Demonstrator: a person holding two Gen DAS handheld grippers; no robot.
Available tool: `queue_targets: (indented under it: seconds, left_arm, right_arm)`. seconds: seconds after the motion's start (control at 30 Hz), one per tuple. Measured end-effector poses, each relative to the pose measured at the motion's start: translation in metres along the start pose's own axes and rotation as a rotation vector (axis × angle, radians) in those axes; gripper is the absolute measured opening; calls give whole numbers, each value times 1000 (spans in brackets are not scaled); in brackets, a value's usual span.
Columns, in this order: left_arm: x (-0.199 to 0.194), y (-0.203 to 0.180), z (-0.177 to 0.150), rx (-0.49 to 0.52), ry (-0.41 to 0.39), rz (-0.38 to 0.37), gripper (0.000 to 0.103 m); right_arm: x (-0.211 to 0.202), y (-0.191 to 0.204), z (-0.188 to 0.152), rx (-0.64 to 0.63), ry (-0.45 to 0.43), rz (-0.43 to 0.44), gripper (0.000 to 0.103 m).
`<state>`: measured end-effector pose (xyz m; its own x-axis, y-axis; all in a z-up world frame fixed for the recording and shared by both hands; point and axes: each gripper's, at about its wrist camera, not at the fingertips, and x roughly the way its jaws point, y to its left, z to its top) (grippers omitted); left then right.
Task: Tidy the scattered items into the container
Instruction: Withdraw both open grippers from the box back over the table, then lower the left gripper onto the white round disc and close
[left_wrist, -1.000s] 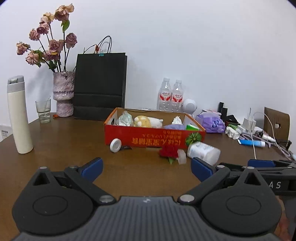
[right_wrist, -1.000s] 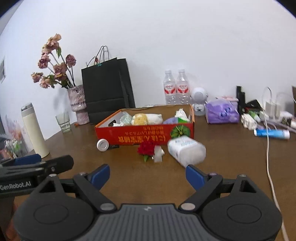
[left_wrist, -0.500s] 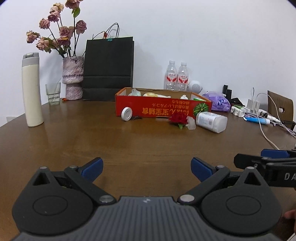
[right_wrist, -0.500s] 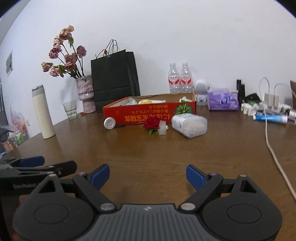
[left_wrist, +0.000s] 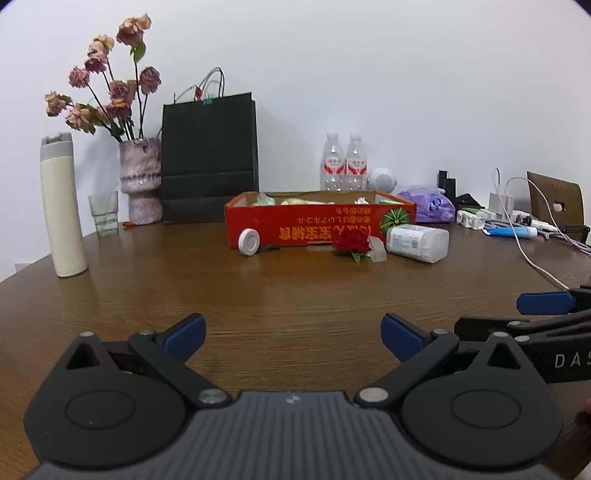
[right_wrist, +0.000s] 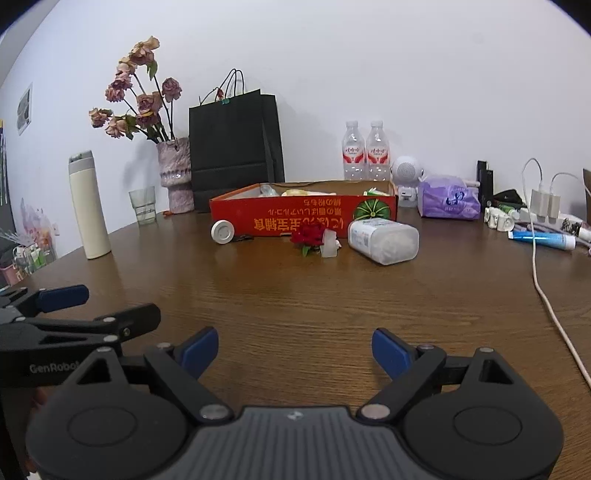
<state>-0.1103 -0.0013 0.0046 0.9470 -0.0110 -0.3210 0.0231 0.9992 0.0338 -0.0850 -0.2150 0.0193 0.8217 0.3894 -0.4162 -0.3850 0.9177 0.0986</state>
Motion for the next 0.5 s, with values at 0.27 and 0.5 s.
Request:
queue_targets:
  seconds: [0.27, 0.5]
  left_arm:
    - [3, 3, 1, -16, 23, -15, 103]
    - [19, 11, 6, -61, 151, -74, 103]
  right_arm:
    - [2, 1, 0, -10, 23, 9, 95]
    - [11, -24, 10, 157, 89, 63, 95]
